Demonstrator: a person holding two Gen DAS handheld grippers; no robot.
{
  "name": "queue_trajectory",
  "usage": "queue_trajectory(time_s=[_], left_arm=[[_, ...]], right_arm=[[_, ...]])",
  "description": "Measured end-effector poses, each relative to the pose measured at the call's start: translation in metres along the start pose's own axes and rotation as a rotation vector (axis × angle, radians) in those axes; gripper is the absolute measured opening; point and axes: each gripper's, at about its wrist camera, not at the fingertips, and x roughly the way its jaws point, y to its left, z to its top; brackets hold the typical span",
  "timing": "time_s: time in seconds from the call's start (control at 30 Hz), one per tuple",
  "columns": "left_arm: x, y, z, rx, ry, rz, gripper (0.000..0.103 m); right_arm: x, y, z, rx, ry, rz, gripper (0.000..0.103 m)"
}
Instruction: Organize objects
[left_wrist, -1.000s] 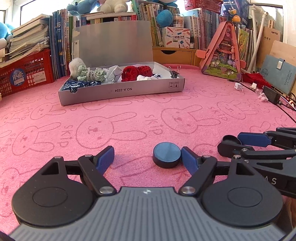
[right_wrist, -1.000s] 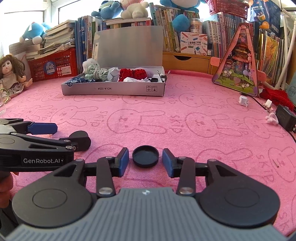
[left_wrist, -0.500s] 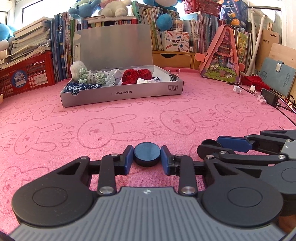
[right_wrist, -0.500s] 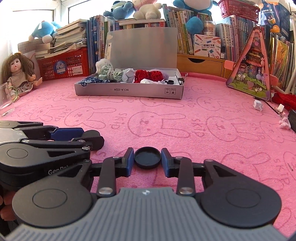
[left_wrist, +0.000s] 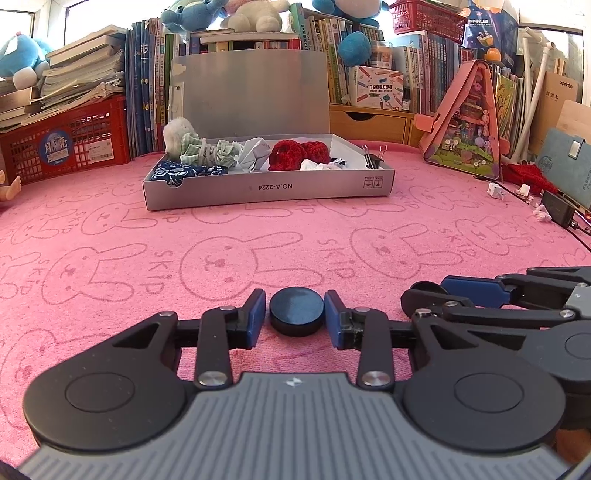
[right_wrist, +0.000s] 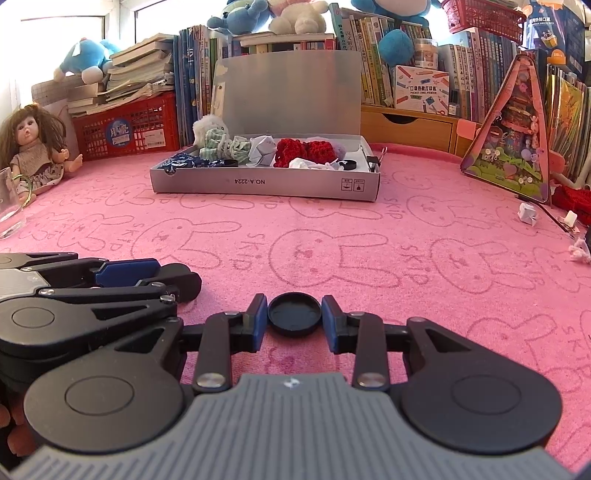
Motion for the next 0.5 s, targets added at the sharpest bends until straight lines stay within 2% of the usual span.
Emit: queue_trajectory(time_s=[0.17,0.5], left_arm=[[0.0045,0.0038,0.0037,-0.024,0.007,0.013,0.051],[0.0079,0.0032,0.0069,-0.028,0.015,0.037,0.049]], right_arm=[[0.0033,-0.0040,0.0042,0.027,0.017,0.001,0.038],[0.0083,-0.0028,0.0083,0.020,0.029,-0.006,0.038]])
